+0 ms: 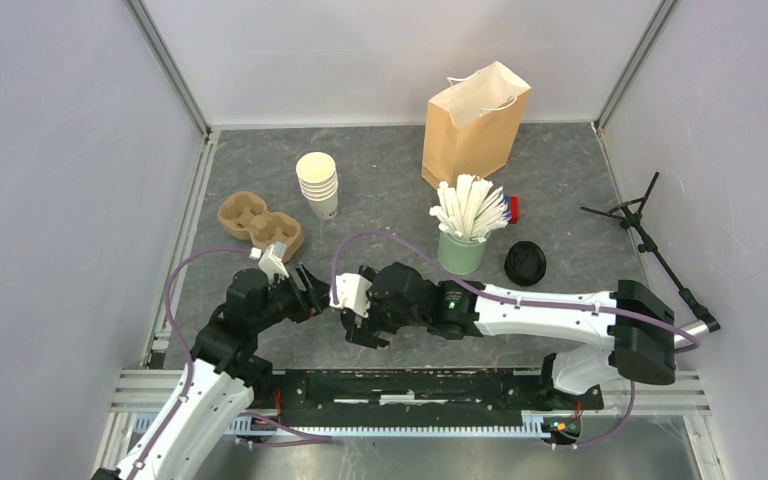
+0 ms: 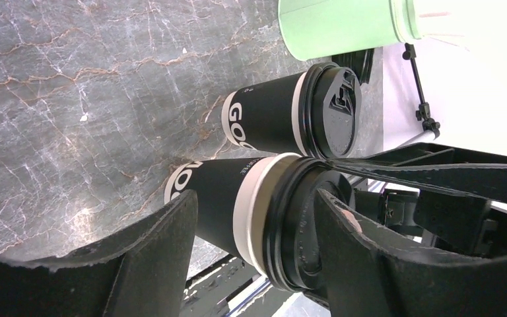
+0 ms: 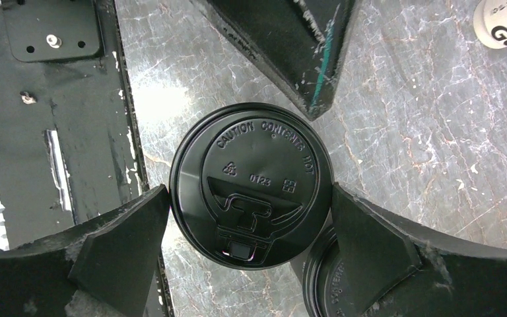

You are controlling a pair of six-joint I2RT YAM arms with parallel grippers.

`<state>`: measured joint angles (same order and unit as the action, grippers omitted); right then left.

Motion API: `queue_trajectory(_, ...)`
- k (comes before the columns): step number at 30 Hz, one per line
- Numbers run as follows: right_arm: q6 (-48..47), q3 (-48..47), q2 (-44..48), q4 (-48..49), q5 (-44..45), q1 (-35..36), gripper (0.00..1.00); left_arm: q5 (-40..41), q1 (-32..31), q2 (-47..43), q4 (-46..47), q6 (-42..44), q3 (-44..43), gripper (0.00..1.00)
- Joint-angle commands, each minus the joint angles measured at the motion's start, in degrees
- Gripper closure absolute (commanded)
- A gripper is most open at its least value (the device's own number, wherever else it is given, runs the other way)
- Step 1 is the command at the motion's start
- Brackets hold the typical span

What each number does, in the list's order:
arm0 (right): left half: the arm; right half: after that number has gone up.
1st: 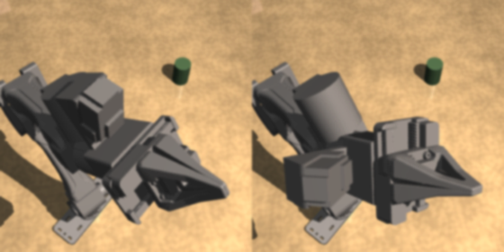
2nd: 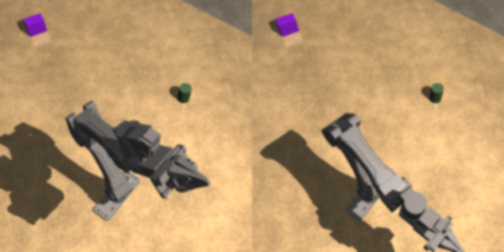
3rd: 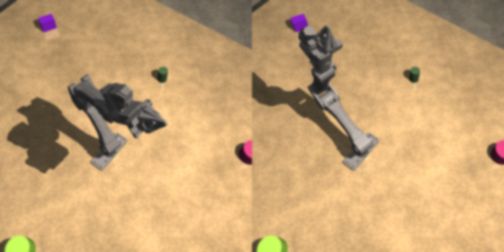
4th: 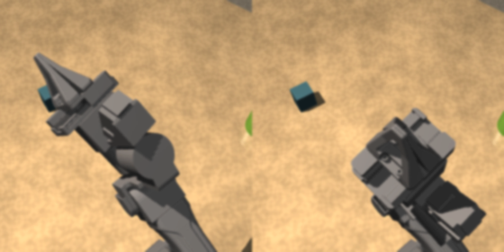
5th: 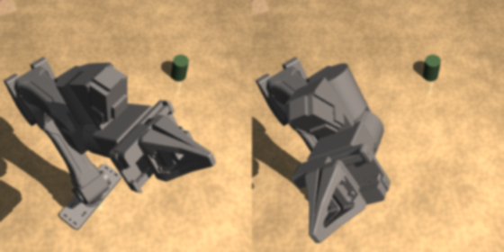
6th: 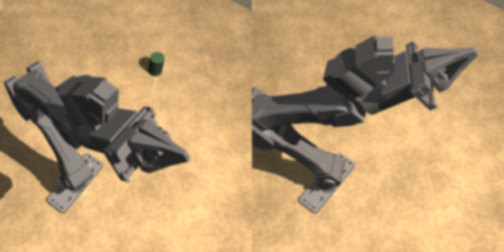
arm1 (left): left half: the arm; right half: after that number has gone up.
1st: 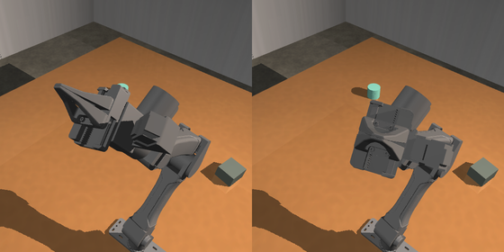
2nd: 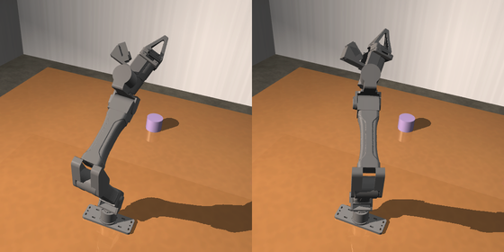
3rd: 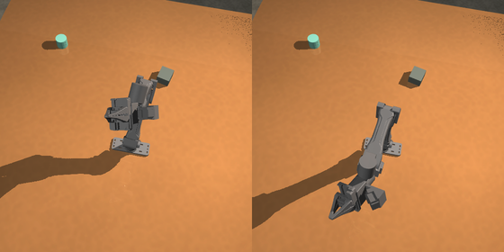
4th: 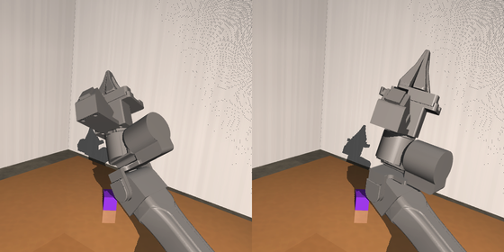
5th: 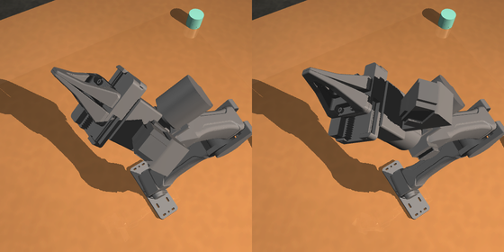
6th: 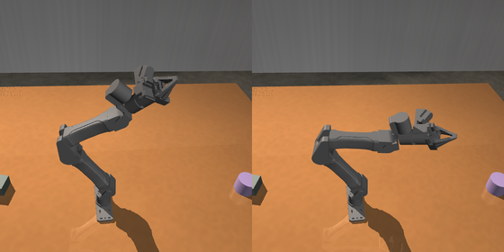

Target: Pack the takeout coffee

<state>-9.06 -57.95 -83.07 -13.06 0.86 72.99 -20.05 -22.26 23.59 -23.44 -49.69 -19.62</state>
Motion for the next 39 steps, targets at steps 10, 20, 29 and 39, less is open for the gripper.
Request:
queue_trajectory(10,1.41,-0.4,3.72,1.49,-2.53,-0.8,0.02,-1.74,-0.16,1.39,2.26,-1.64,0.28,0.31)
queue_trajectory(20,1.19,-0.05,1.13,2.69,-2.26,-1.43,0.02,-1.79,-0.31,0.77,2.26,-1.48,0.31,0.24)
queue_trajectory(29,0.97,0.09,0.16,2.77,-2.46,-1.78,0.02,-1.74,-0.28,0.77,2.62,-1.46,0.52,0.18)
queue_trajectory(39,1.06,0.3,-0.06,3.21,-2.69,-1.89,0.02,-2.86,-0.31,0.79,5.17,-3.2,2.41,0.23)
